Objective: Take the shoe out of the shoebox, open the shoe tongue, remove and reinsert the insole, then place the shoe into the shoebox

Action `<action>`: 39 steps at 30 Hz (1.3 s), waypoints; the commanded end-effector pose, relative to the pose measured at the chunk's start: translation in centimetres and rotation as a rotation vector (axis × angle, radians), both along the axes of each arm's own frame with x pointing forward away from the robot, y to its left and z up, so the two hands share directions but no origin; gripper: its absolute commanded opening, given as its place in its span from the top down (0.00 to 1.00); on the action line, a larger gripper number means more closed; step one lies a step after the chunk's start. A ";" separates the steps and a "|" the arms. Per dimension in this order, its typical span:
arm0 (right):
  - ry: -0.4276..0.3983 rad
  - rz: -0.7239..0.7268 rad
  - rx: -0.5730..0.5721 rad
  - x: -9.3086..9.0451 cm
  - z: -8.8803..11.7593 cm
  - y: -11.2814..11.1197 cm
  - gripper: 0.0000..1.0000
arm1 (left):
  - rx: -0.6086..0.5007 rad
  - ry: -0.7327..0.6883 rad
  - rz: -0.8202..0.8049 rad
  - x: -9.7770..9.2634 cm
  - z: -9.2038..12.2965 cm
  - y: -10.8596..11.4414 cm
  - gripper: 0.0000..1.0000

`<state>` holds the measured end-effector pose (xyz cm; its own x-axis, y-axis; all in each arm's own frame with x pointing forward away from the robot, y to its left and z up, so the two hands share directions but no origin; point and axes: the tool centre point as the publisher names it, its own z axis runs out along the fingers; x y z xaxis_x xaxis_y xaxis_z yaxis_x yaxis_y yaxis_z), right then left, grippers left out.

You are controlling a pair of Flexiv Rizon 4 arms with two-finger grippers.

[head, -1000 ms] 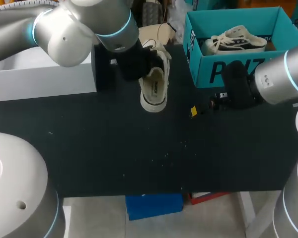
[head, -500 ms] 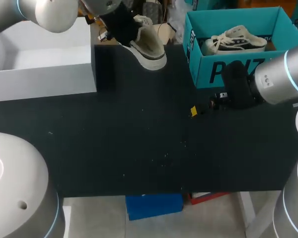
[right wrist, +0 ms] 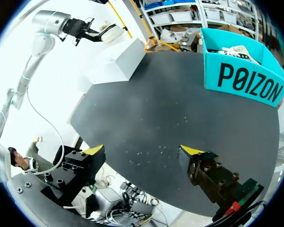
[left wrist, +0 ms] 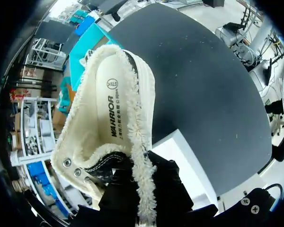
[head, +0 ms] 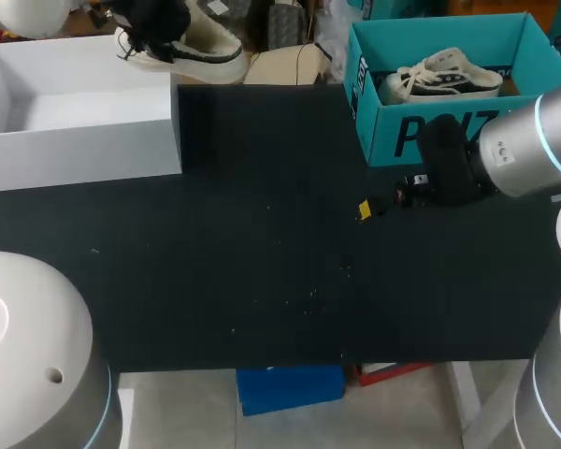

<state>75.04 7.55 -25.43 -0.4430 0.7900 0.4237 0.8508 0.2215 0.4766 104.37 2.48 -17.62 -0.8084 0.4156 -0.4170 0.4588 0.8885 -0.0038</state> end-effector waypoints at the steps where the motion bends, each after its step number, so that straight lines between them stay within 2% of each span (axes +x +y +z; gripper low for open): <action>1: 0.001 -0.001 -0.003 0.0 0.0 0.1 0.00 | -0.167 0.035 0.755 -2.8 -0.2 4.1 1.00; 8: 0.001 -0.001 -0.003 0.0 0.0 0.1 0.00 | -0.102 0.047 0.830 -4.6 -1.7 8.6 1.00; 15: 0.001 -0.001 -0.003 0.0 0.0 0.1 0.00 | -0.030 0.068 0.822 -5.3 -3.4 11.5 1.00; 23: 0.001 -0.001 -0.003 0.0 0.0 0.1 0.00 | 0.008 0.080 0.765 -4.3 -4.3 13.7 1.00; 36: 0.001 -0.001 -0.003 0.0 0.0 0.1 0.00 | 0.056 0.087 0.672 -2.5 -5.3 15.8 1.00; 39: 0.001 -0.001 -0.003 0.0 0.0 0.1 0.00 | 0.113 0.068 0.633 -2.4 -5.8 16.4 1.00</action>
